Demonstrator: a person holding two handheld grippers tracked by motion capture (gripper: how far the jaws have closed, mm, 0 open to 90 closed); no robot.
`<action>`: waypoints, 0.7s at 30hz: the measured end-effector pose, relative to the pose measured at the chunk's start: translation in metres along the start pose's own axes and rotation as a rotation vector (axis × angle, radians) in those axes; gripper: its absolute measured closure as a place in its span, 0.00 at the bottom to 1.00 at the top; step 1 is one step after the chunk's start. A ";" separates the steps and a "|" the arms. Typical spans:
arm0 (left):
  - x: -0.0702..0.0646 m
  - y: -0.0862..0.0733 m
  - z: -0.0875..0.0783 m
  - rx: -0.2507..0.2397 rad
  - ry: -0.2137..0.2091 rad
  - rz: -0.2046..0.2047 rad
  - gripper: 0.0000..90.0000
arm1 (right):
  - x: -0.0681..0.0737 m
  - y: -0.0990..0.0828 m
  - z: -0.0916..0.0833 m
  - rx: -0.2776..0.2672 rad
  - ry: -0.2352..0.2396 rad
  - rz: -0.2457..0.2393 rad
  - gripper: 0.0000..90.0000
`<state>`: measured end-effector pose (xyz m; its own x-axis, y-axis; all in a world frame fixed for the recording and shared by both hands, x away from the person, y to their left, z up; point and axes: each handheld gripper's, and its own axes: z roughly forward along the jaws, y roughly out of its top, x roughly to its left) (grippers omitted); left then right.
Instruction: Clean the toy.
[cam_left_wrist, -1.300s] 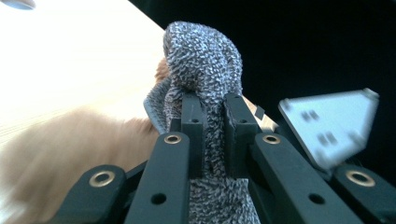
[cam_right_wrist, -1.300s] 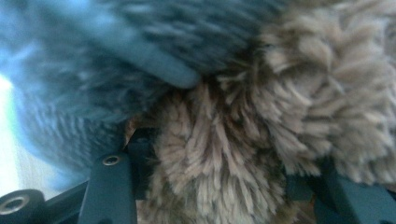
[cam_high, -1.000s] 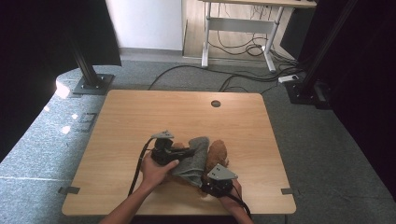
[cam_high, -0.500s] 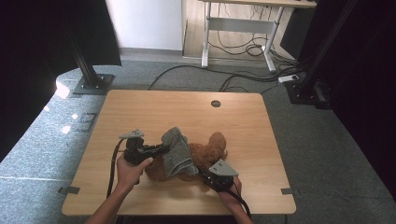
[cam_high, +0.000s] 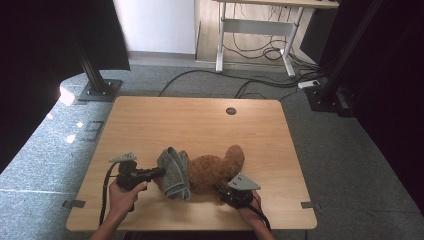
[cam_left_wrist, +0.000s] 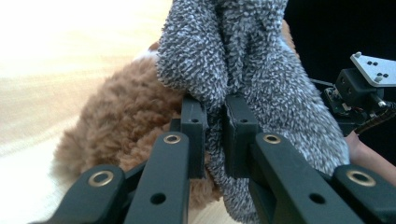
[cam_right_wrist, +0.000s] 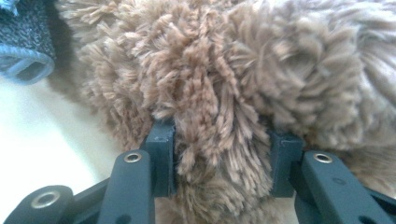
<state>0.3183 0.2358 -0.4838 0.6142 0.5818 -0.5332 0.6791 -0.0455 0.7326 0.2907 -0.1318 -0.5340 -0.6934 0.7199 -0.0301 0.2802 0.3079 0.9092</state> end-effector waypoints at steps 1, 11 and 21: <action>0.000 -0.003 0.002 0.006 -0.009 -0.001 0.89 | 0.001 -0.002 -0.002 0.005 0.012 0.002 0.60; 0.008 -0.021 0.012 -0.017 -0.070 -0.068 0.90 | 0.009 -0.008 -0.006 0.038 0.022 -0.012 0.60; 0.011 -0.004 0.037 -0.020 -0.027 -0.042 0.91 | 0.009 -0.008 -0.001 0.056 -0.101 -0.083 0.61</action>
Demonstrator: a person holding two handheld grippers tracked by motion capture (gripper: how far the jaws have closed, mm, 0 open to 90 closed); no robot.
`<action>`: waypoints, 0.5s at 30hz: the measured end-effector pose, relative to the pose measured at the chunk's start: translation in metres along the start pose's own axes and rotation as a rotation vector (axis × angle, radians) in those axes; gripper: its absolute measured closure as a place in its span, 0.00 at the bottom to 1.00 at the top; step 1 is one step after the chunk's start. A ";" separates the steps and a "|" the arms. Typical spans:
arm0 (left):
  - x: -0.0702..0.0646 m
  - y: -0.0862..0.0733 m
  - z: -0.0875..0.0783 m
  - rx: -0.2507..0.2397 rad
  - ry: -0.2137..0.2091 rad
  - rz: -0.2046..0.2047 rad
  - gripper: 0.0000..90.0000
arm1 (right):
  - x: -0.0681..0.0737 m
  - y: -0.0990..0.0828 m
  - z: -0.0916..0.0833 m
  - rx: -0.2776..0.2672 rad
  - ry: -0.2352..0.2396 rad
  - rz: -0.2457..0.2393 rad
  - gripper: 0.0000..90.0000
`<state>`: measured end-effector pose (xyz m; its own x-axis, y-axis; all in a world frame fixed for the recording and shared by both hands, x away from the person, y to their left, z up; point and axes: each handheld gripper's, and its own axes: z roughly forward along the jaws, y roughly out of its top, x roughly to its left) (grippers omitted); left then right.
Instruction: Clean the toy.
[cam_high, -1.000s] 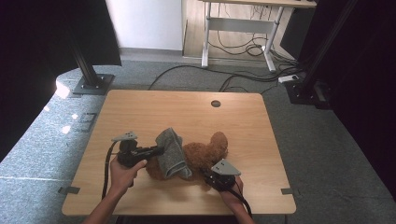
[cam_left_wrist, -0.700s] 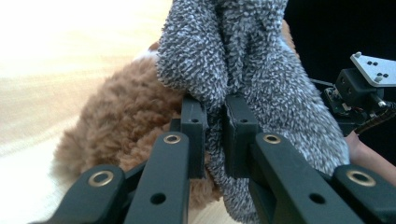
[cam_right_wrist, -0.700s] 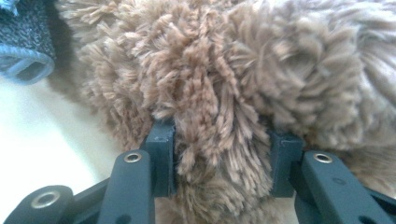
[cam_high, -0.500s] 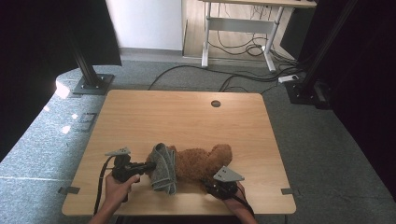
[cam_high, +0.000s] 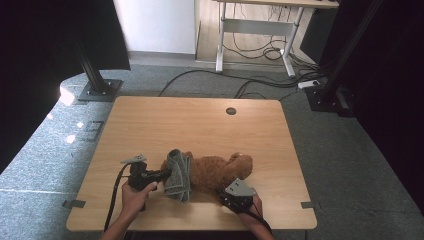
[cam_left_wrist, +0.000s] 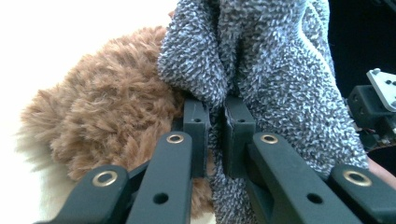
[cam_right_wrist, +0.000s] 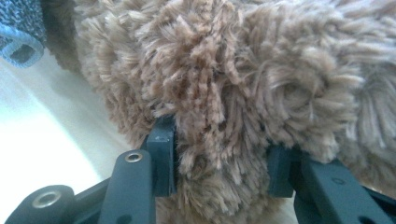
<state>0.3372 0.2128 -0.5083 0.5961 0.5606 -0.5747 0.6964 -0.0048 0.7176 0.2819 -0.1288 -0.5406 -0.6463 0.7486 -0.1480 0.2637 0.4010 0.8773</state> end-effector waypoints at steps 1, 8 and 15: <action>0.001 0.003 0.003 0.000 0.004 0.001 0.91 | -0.003 0.000 0.001 0.000 -0.002 0.008 0.61; 0.005 0.027 0.020 0.019 0.059 0.044 0.90 | -0.023 0.003 0.013 -0.009 -0.032 0.062 0.60; 0.003 0.022 0.013 0.033 0.072 0.076 0.90 | -0.023 0.001 0.009 -0.013 -0.010 0.062 0.55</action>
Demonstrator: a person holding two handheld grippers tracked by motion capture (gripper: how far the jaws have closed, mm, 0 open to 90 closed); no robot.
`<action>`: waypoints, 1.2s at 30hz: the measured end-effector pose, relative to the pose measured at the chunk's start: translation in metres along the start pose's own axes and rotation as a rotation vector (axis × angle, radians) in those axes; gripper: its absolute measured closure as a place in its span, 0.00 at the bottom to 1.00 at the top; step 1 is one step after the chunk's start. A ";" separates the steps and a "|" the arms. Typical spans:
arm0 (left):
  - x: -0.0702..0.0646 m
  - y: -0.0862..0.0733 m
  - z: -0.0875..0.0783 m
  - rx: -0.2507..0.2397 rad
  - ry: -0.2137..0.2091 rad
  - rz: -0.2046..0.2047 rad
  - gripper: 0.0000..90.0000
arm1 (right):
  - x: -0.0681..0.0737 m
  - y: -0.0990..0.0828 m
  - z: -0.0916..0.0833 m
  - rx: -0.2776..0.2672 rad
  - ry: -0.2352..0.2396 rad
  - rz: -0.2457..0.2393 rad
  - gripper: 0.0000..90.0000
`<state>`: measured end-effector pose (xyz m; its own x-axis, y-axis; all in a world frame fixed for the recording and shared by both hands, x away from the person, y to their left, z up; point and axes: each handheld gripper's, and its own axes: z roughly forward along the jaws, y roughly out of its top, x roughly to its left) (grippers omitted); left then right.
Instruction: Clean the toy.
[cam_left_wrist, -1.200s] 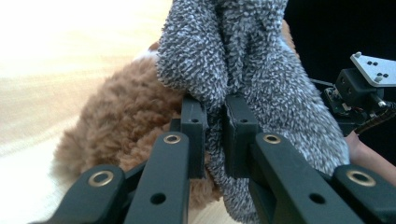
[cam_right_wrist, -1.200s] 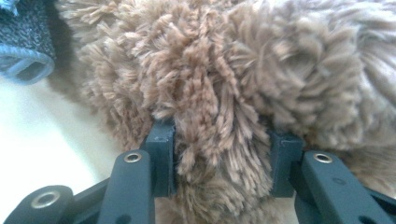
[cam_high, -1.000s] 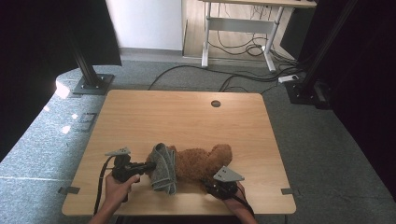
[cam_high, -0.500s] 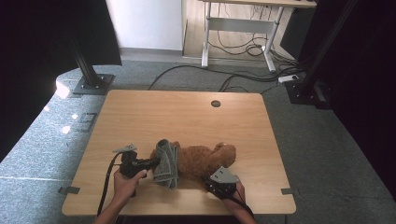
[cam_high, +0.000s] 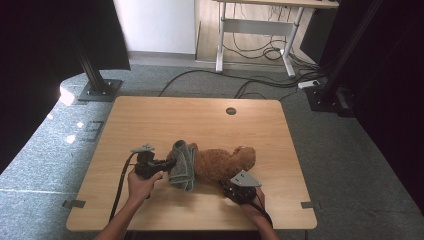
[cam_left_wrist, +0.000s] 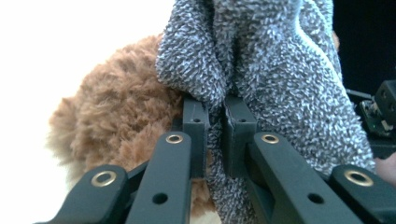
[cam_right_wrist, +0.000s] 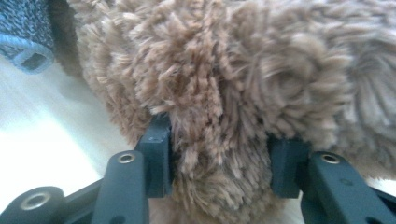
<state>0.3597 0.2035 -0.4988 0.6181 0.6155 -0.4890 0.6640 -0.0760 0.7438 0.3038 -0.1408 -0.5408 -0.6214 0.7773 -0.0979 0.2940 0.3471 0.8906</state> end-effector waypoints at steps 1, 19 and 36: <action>0.000 0.000 0.000 0.000 0.000 0.000 0.90 | 0.001 0.000 -0.002 0.001 0.004 -0.007 0.55; -0.047 0.033 -0.036 -0.067 0.010 0.118 0.88 | 0.009 -0.003 -0.007 0.012 0.007 -0.053 0.56; -0.041 0.013 0.033 0.020 -0.046 0.049 0.91 | -0.008 0.003 -0.027 -0.017 0.134 -0.012 0.43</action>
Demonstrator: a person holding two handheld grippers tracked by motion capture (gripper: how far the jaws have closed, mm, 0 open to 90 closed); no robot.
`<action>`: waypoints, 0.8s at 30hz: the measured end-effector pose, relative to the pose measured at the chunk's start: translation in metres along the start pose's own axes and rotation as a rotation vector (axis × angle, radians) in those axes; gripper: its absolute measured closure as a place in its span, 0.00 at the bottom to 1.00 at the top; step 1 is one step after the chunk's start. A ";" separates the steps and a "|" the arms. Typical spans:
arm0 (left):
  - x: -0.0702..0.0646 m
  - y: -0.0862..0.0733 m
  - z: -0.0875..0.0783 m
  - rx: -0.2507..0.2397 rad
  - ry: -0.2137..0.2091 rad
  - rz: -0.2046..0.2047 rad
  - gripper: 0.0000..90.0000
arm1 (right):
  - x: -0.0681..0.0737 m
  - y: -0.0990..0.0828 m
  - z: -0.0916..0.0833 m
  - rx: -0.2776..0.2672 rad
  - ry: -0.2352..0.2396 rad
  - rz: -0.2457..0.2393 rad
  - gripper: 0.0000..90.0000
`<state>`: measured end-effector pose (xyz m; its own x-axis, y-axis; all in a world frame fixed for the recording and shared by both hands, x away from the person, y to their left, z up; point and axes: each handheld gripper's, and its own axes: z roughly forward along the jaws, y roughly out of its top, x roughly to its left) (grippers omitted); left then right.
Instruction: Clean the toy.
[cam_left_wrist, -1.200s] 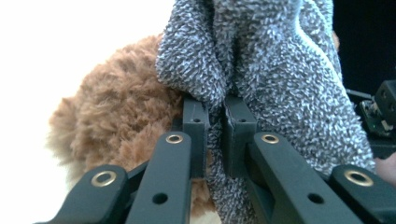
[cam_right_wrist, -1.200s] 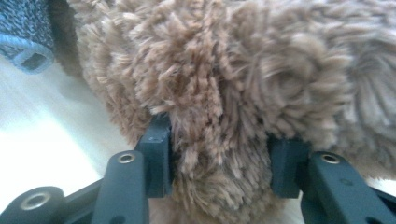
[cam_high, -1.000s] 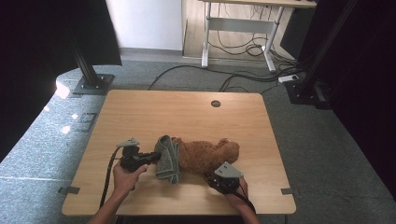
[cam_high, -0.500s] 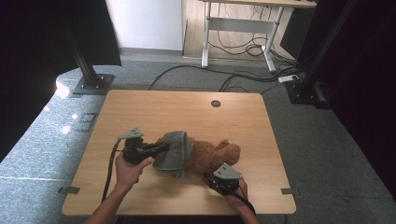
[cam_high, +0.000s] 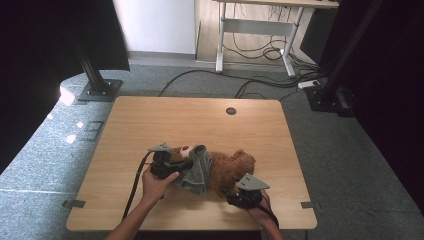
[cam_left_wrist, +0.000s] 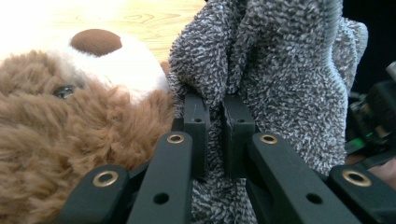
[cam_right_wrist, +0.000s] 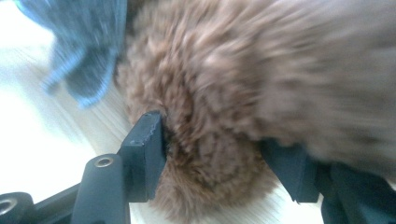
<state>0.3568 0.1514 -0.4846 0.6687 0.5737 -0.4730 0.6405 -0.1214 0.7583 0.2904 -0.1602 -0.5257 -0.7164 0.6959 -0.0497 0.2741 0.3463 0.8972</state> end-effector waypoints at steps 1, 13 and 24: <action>0.000 0.000 0.000 0.000 0.000 0.000 0.91 | 0.000 0.000 0.000 0.000 0.000 0.000 0.43; -0.008 -0.018 -0.005 -0.004 0.001 0.040 0.92 | -0.033 0.034 -0.062 -0.189 -0.048 0.112 0.32; -0.011 -0.031 -0.014 0.019 -0.006 0.049 0.92 | -0.006 0.033 0.001 -0.007 0.074 0.100 0.32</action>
<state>0.3242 0.1603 -0.4970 0.7015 0.5620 -0.4382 0.6140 -0.1645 0.7720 0.3048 -0.1525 -0.4963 -0.7314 0.6781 0.0727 0.3422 0.2727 0.8992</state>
